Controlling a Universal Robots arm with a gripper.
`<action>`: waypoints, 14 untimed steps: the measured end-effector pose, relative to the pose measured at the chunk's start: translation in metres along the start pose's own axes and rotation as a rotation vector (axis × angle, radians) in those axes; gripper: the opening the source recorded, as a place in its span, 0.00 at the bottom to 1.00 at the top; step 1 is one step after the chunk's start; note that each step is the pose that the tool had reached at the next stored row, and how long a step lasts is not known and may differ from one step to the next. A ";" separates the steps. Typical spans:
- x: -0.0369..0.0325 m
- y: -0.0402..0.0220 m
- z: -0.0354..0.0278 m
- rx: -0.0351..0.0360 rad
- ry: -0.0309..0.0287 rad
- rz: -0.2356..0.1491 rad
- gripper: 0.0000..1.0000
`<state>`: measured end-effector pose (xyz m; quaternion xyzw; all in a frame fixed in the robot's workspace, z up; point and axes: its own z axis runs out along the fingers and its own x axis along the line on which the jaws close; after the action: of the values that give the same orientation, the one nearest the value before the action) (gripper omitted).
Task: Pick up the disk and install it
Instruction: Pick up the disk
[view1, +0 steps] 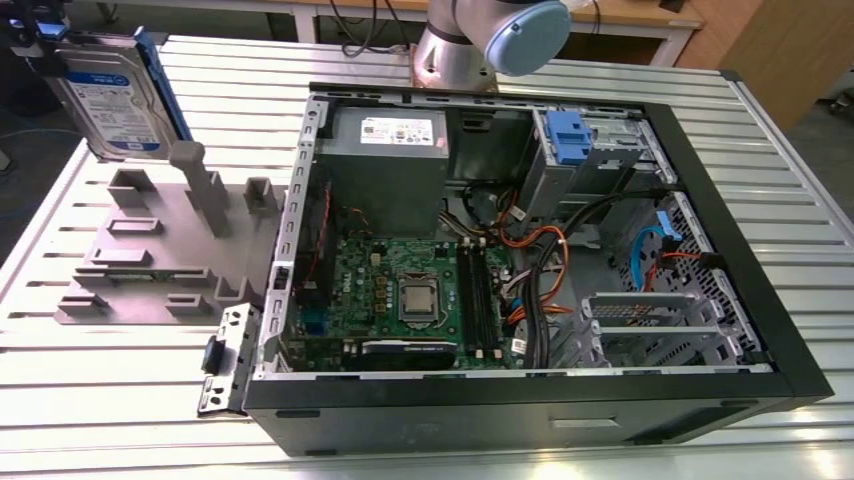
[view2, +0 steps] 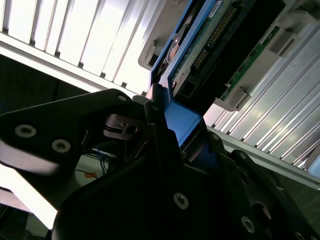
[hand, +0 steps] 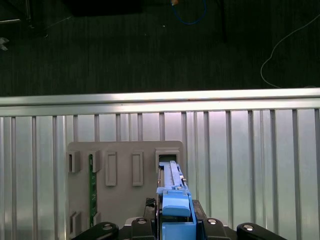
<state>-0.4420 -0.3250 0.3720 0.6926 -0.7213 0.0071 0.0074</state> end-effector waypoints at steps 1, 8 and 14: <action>0.0000 0.0000 0.0000 -0.0001 0.0000 0.000 0.36; 0.0000 0.0000 -0.0004 0.0000 0.0000 0.000 0.36; 0.0000 0.0000 -0.0006 0.0000 0.0000 0.000 0.36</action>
<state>-0.4420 -0.3250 0.3727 0.6926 -0.7213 0.0071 0.0074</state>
